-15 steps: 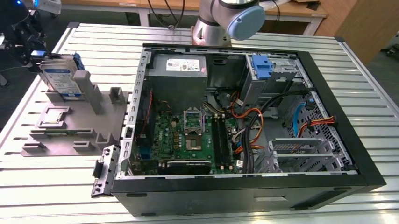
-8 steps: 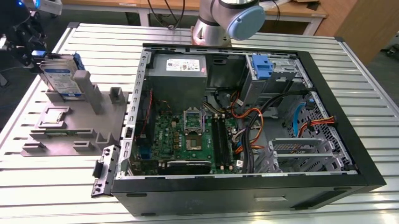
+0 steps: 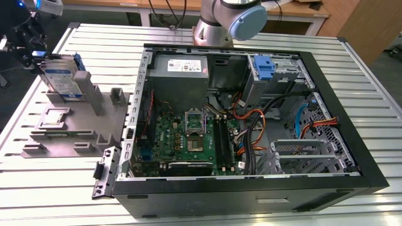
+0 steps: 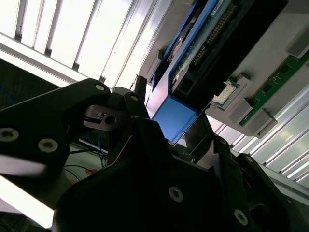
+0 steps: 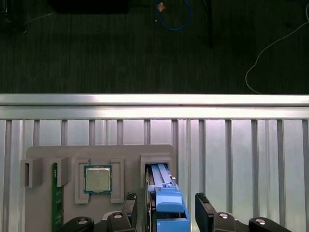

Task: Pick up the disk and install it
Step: 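Pick up the disk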

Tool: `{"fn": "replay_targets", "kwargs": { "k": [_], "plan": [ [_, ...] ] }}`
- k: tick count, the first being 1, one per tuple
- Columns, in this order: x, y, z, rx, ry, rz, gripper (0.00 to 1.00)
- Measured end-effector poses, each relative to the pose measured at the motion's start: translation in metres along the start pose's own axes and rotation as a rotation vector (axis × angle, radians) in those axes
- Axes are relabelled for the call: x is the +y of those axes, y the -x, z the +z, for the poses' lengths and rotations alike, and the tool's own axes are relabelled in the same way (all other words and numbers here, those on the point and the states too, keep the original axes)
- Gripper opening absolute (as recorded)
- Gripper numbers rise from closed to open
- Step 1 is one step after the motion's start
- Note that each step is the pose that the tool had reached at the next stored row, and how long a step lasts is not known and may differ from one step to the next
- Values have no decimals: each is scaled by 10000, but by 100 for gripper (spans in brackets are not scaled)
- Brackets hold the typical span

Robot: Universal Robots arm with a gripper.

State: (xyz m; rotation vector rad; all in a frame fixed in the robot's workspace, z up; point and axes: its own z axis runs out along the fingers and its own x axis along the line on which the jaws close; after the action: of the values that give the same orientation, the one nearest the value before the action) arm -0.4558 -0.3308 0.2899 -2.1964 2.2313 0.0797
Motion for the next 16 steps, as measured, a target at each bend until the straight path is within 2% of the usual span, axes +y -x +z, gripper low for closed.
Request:
{"fn": "replay_targets", "kwargs": {
  "k": [2, 3, 10, 16],
  "plan": [
    [0, 0, 0, 0, 0, -1, 57],
    [0, 0, 1, 0, 0, 0, 51],
    [-9, 17, 3, 0, -1, -1, 51],
    [-12, 18, 5, 56, -3, 1, 51]
  ]
}}
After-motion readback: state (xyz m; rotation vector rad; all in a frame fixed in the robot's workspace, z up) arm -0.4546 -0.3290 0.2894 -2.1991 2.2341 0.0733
